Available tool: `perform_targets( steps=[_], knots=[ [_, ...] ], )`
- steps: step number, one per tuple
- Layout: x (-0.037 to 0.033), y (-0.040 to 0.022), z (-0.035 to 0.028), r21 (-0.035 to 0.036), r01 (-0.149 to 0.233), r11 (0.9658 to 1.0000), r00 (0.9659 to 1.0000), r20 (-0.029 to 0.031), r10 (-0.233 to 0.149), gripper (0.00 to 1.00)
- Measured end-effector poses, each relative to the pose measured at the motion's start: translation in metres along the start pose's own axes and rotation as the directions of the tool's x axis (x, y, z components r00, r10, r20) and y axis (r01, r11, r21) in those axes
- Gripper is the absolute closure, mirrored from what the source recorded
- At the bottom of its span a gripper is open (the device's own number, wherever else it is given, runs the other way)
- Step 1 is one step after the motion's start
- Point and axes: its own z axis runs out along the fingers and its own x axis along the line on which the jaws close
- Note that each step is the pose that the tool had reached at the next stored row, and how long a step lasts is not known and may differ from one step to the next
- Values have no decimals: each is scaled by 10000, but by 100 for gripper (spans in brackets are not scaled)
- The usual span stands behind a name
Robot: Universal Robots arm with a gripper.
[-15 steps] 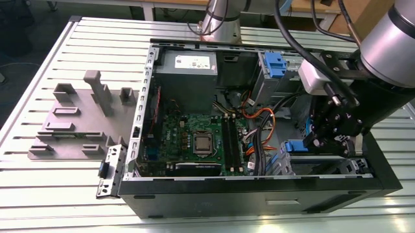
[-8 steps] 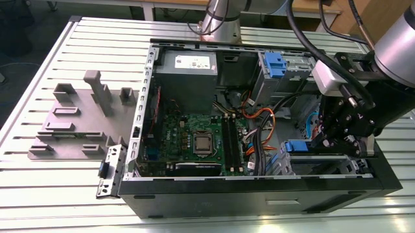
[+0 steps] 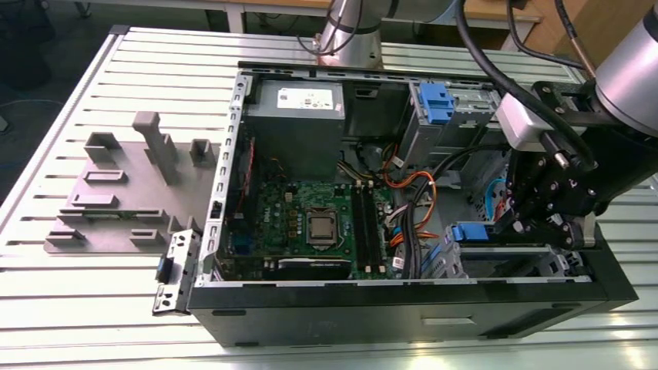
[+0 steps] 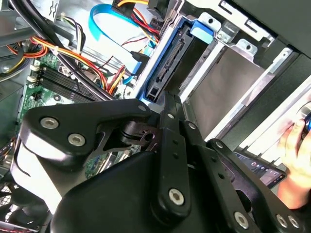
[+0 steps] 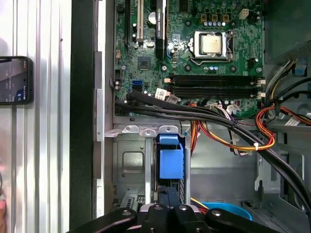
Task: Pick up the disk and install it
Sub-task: 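Insert the first disk wire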
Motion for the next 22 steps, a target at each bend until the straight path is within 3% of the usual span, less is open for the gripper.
perform_targets(
  steps=[6, 8, 18, 22],
  knots=[
    [0, 1, -27, 0, 0, 10000, 10000, 7, 0, 89],
    [-1, 2, -67, 0, 0, 10000, 10000, 4, 0, 89],
    [-1, 0, -70, 0, 1, 10000, 10000, 4, -1, 89],
    [-2, -67, -72, -2, 0, 10000, 10000, 3, 0, 89]
  ],
)
